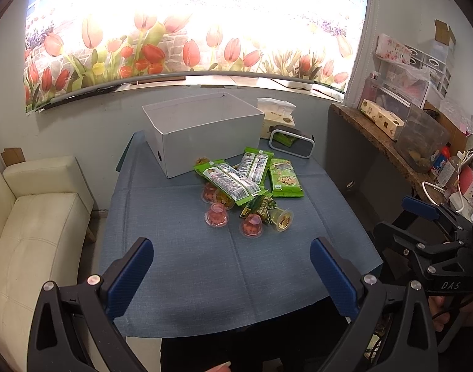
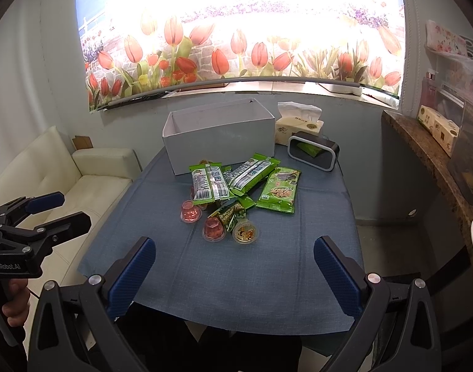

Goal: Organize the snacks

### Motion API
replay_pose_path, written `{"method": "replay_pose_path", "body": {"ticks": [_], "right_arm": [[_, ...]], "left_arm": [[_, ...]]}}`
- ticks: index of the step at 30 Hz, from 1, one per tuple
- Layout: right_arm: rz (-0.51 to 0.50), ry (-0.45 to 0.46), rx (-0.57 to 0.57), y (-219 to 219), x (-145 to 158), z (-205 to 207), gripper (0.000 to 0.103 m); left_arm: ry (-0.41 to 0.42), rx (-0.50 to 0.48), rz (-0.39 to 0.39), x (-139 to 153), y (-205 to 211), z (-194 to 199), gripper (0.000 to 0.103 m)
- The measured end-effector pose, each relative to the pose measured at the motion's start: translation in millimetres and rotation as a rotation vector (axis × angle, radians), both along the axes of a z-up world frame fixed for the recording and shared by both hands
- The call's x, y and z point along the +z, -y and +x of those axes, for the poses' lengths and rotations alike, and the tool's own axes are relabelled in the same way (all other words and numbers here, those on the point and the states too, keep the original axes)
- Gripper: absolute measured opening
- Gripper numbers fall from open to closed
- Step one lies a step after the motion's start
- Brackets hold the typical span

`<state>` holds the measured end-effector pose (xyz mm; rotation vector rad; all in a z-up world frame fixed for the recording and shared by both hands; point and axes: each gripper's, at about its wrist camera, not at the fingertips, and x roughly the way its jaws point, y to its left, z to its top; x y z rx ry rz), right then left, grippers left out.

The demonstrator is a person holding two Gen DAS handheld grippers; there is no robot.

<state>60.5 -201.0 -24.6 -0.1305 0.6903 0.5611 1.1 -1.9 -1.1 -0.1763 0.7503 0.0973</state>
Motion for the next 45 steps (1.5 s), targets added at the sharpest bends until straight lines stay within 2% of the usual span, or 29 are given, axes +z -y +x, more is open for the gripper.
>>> {"method": "replay_pose_path", "body": {"ticks": [11,15,20,26,31,39,41,42,43,45], "right_arm": [[-0.001,-0.009,0.031,-12,-10,13,0.103],[-0.019,0.005,0.055,-27,-16,27,0.103],[-0.027,-0.02,0.104,-52,-30,56,0.103],[-0.018,-0.126,0.143,-92,-65,110,0.103],[-0.038,-0.169,0.164,-130,-88,155,0.103],[-0.176,-0.264,0.191,-191,-130,205,0.103],[-0.191,-0.299,0.19,-198,-138,212,0.097],[-0.191,-0.308,0.192,-200,-140,214,0.082],[-0.19,-0.313,0.195,-201,-140,214,0.074],[-0.183,-0.321,0.204,-200,-140,214,0.073]], "left_arm": [[-0.002,0.009,-0.01,-2,-7,0,0.103],[-0.004,0.019,-0.018,-4,-12,-2,0.103],[-0.008,0.034,-0.025,-8,-20,-4,0.103],[-0.01,0.045,-0.033,-12,-26,-7,0.103],[-0.01,0.052,-0.035,-14,-30,-11,0.103],[-0.02,0.085,-0.031,-19,-42,-22,0.103],[-0.021,0.091,-0.035,-21,-46,-25,0.103],[-0.023,0.096,-0.035,-22,-48,-26,0.103],[-0.026,0.103,-0.034,-23,-50,-27,0.103],[-0.035,0.112,-0.037,-26,-54,-28,0.103]]}}
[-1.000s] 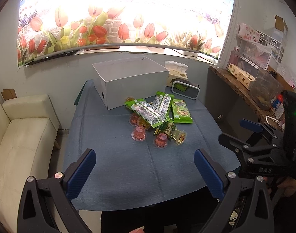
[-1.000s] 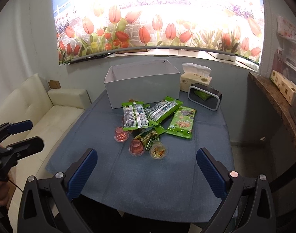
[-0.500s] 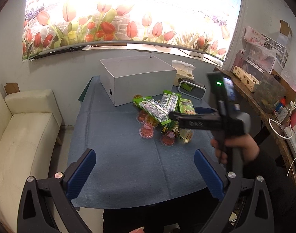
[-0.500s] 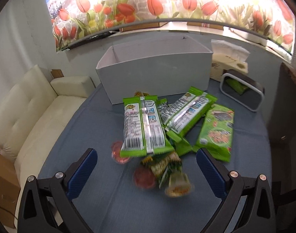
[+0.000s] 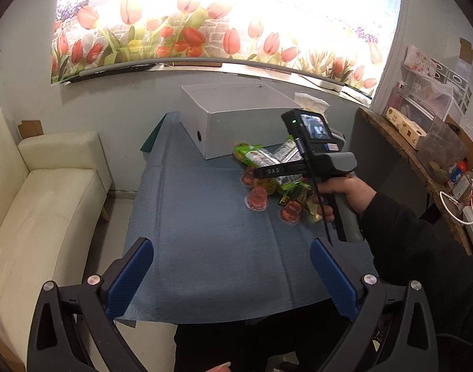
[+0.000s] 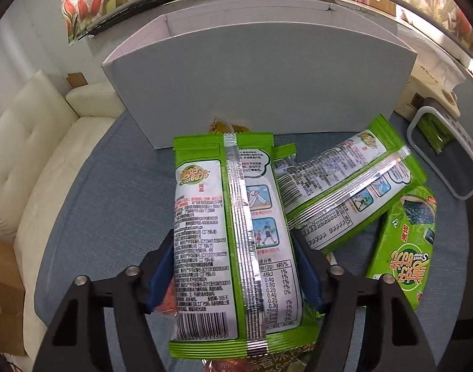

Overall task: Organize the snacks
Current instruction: 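Grasp a green stick-snack packet with the right tool while the left tool grasps a pink jelly cup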

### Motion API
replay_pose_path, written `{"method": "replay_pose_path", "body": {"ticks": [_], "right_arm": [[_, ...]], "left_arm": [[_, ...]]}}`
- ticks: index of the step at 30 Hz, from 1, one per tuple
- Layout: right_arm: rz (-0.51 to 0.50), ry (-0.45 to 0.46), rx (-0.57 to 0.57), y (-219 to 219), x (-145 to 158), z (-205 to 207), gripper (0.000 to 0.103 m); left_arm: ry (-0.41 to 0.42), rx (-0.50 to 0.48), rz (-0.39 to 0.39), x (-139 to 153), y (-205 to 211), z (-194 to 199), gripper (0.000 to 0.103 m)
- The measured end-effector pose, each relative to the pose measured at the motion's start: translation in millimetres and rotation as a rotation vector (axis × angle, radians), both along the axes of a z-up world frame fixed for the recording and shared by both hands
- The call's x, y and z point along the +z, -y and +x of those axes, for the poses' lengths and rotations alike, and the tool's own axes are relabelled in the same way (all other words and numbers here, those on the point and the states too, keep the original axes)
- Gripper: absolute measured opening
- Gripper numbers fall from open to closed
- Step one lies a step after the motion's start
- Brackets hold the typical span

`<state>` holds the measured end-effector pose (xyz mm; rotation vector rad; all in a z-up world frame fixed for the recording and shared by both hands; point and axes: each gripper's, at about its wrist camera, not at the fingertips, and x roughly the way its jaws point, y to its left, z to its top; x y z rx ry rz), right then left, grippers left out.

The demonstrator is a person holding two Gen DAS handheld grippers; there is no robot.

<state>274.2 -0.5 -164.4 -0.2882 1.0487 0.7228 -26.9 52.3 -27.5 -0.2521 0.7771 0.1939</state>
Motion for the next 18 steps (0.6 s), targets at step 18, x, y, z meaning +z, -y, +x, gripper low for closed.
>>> {"method": "replay_pose_path", "body": {"ticks": [18], "right_arm": [[0.254,0.068,-0.134,150,78,-71,0.073]], "left_arm": [[-0.039,-0.143,0.05,-46,16,84,0.103]]}}
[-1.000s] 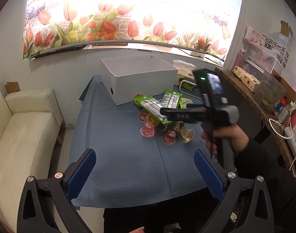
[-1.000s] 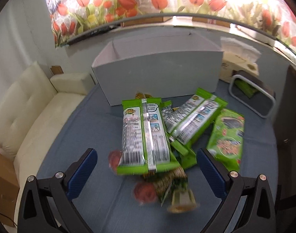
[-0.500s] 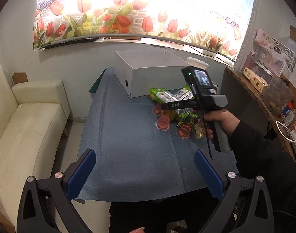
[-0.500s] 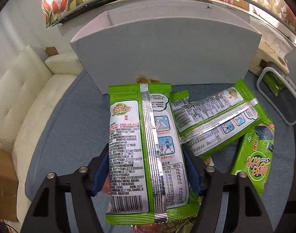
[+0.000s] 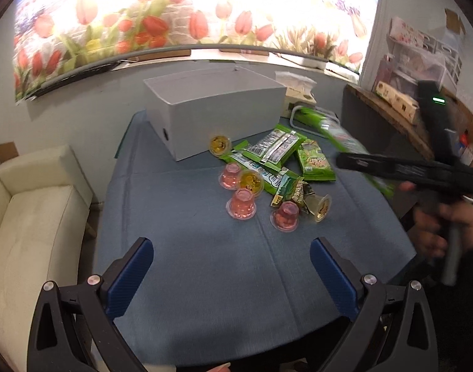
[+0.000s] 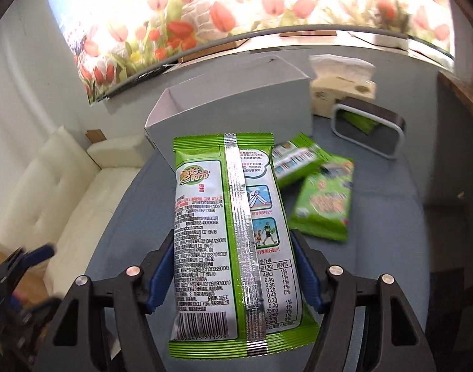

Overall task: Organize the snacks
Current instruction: 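Grasp a green stick-snack packet with the right tool while the left tool grasps a pink jelly cup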

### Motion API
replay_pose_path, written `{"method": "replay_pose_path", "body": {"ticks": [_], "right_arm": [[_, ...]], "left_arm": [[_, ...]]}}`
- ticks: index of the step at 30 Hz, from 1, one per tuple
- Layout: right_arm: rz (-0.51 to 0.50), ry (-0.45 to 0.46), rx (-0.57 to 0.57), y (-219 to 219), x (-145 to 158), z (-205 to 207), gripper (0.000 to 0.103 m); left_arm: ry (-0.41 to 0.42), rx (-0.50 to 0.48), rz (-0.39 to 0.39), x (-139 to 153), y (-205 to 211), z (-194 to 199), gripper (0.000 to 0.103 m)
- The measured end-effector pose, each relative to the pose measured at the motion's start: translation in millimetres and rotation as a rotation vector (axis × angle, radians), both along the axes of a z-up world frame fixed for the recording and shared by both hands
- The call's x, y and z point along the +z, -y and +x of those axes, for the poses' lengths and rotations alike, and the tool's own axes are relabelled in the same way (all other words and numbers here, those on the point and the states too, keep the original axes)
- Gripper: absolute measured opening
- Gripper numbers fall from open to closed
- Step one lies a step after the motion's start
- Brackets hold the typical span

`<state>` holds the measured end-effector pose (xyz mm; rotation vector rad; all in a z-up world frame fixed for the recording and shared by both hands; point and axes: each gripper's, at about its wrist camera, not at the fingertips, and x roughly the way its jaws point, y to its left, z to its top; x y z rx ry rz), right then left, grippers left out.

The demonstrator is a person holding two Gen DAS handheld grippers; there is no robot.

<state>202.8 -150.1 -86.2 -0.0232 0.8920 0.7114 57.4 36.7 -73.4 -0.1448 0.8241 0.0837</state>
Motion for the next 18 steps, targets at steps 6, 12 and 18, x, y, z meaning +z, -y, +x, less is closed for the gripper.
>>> {"method": "replay_pose_path", "body": {"ticks": [6,12,18], "right_arm": [[0.015,-0.006,-0.088,54,-3,-49,0.073],[0.046,0.007,-0.129,84,-7,-95,0.073],[0.044,0.031,-0.13,96,-2,-116,0.073]], "left_arm": [[-0.075,-0.036,0.021,-50,4,65,0.103],[-0.144,-0.033,0.011,-87,-2,113,0.102],[-0.191,-0.035,0.044,-108,-8,136,0.068]]}}
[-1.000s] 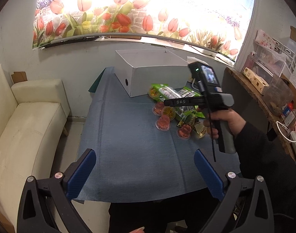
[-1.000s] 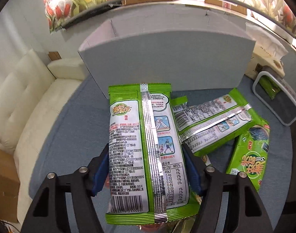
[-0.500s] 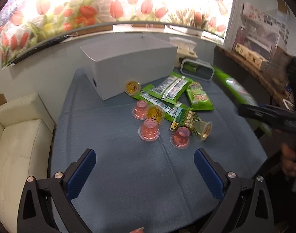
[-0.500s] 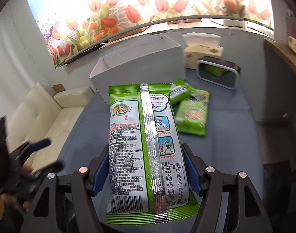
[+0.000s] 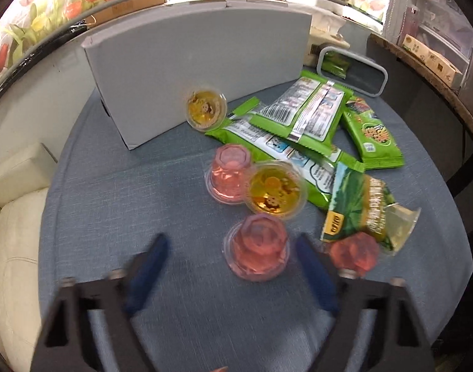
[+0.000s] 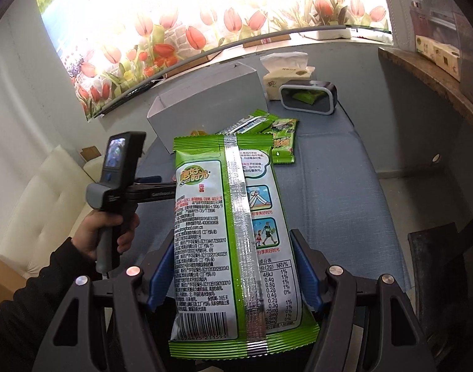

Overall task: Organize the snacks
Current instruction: 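Grasp a green stick-snack packet with the right tool while the left tool grasps a pink jelly cup, then carry the packet and jelly cup into the white box and release both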

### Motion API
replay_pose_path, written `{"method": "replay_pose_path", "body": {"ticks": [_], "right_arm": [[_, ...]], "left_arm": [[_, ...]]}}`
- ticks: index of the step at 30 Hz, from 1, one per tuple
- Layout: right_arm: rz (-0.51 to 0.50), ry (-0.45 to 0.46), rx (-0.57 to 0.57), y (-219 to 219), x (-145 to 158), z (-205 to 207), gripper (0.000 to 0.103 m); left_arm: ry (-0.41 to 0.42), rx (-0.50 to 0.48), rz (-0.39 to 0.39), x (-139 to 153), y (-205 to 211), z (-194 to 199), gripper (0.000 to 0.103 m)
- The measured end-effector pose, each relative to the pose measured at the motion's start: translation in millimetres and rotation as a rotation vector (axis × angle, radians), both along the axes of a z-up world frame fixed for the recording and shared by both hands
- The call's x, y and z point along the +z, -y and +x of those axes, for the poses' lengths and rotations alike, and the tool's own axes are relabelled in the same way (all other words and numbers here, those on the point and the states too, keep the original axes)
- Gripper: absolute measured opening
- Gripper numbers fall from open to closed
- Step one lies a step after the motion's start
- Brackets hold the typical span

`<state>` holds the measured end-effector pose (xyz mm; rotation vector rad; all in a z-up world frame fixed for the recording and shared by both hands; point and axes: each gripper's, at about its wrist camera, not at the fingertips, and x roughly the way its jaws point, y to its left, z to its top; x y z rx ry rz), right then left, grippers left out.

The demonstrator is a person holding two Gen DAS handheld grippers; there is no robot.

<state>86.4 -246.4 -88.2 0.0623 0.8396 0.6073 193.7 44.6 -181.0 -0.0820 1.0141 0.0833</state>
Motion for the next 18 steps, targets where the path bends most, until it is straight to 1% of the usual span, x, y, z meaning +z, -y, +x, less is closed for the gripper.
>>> {"method": "replay_pose_path", "body": {"ticks": [1,2,3,4,6,8,11,13,18], "right_arm": [[-0.007,0.009,-0.005,1,1,-1,0.073],[-0.008,0.01,-0.008,3,1,-2,0.073],[-0.001,0.008,-0.009,5,1,-3,0.073],[0.009,0.002,-0.008,6,1,-2,0.073],[0.006,-0.001,-0.013,7,0,-2,0.073],[0.004,-0.007,-0.018,8,-1,-1,0.073],[0.006,-0.005,-0.016,7,-1,-2,0.073],[0.0,-0.008,-0.012,5,-2,-2,0.073],[0.004,-0.013,0.001,-2,-4,3,0.073]], "left_arm": [[0.002,-0.006,-0.016,-1,-1,1,0.065],[0.01,-0.014,-0.038,-1,-1,1,0.057],[0.013,-0.022,-0.048,-1,-1,1,0.046],[0.015,-0.025,-0.048,0,0,0,0.046],[0.018,-0.035,-0.048,2,1,-2,0.041],[0.024,-0.056,-0.075,4,1,-3,0.041],[0.041,-0.069,-0.085,11,3,-9,0.04],[0.057,-0.072,-0.106,18,2,-16,0.04],[0.131,-0.074,-0.101,52,7,-36,0.04]]}}
